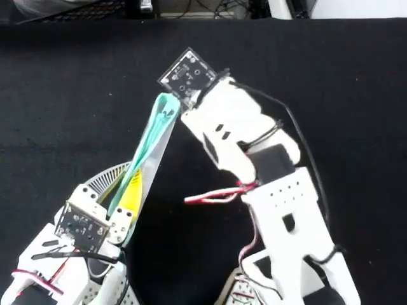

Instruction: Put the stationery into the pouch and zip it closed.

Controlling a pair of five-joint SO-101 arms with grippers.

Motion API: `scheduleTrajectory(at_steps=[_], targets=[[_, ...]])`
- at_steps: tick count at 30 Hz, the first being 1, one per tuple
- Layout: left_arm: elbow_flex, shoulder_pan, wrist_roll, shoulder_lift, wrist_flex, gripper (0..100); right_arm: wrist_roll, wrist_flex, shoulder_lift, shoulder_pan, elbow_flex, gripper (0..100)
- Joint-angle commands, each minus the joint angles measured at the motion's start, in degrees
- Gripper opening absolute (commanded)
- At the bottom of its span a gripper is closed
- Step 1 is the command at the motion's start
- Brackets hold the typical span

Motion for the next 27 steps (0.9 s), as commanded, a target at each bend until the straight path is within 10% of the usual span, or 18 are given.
scheduleTrajectory(at_steps=[1, 27], targets=[[-0.48, -0.40, -0.44, 0.00, 1.85, 3, 2.02, -1.85, 1.45, 6.95, -3.12, 1.2], [-0.66, 0.04, -0.35, 0.00, 1.67, 3, 2.46, -5.63, 12.26, 11.60, -3.21, 1.2]])
